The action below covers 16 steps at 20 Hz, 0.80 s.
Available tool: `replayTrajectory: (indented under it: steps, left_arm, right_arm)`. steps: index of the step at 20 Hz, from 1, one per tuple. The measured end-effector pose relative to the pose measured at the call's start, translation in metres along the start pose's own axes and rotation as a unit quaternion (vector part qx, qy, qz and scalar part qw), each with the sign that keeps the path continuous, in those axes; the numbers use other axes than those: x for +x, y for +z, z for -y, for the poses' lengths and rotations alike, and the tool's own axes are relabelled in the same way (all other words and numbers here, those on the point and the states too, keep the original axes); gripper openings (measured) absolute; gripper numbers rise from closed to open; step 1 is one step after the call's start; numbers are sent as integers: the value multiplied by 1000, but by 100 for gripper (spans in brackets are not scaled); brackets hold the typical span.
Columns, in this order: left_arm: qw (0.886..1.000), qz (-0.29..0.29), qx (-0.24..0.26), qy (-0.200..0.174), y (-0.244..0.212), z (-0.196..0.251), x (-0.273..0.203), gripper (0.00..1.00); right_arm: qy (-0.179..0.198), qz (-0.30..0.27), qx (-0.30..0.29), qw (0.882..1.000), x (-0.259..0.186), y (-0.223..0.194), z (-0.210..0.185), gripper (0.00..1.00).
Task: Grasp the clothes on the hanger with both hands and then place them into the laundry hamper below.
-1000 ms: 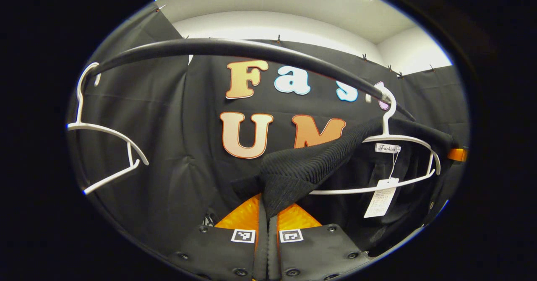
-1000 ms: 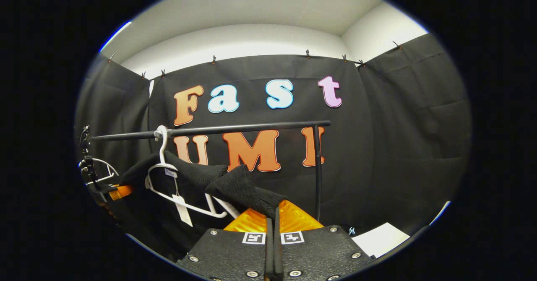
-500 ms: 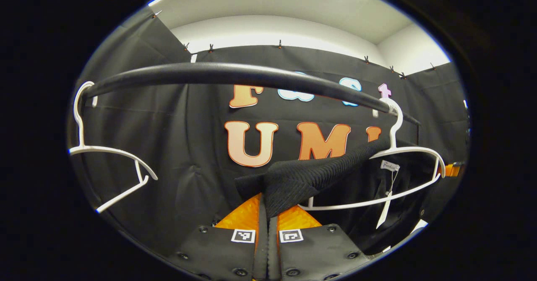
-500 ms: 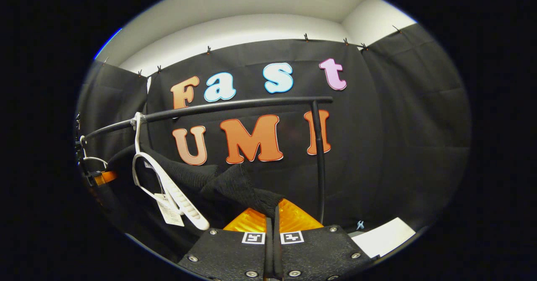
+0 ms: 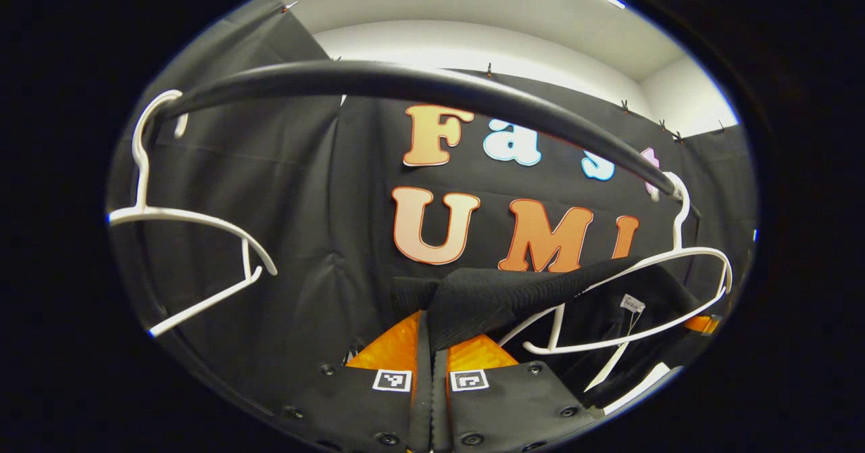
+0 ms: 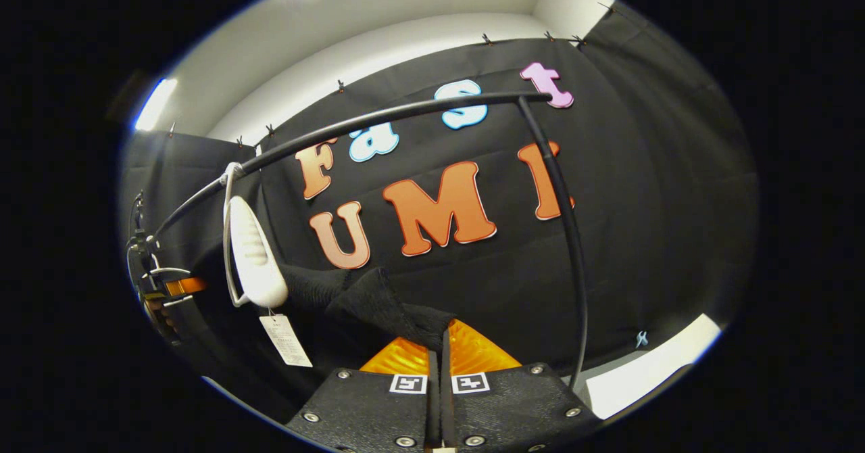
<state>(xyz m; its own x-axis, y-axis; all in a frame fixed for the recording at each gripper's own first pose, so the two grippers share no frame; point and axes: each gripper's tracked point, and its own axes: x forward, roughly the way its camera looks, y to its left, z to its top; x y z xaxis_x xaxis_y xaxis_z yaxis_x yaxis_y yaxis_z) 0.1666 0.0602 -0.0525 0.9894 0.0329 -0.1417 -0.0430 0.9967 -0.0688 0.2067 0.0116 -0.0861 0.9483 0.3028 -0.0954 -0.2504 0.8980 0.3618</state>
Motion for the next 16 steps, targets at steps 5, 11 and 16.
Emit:
replayTrajectory:
  steps: [5,11,16]
  left_arm:
    - [1000,-11,18,17,-18,-16,-1,7]
    - [999,-32,15,25,-40,-25,8,7]
    - [996,-56,20,70,-69,-76,-15,7]
  right_arm:
    - [12,-31,32,999,13,-37,-7,0]
    - [20,-66,55,996,14,-77,-14,0]
    - [13,-104,48,993,8,-119,-21,0]
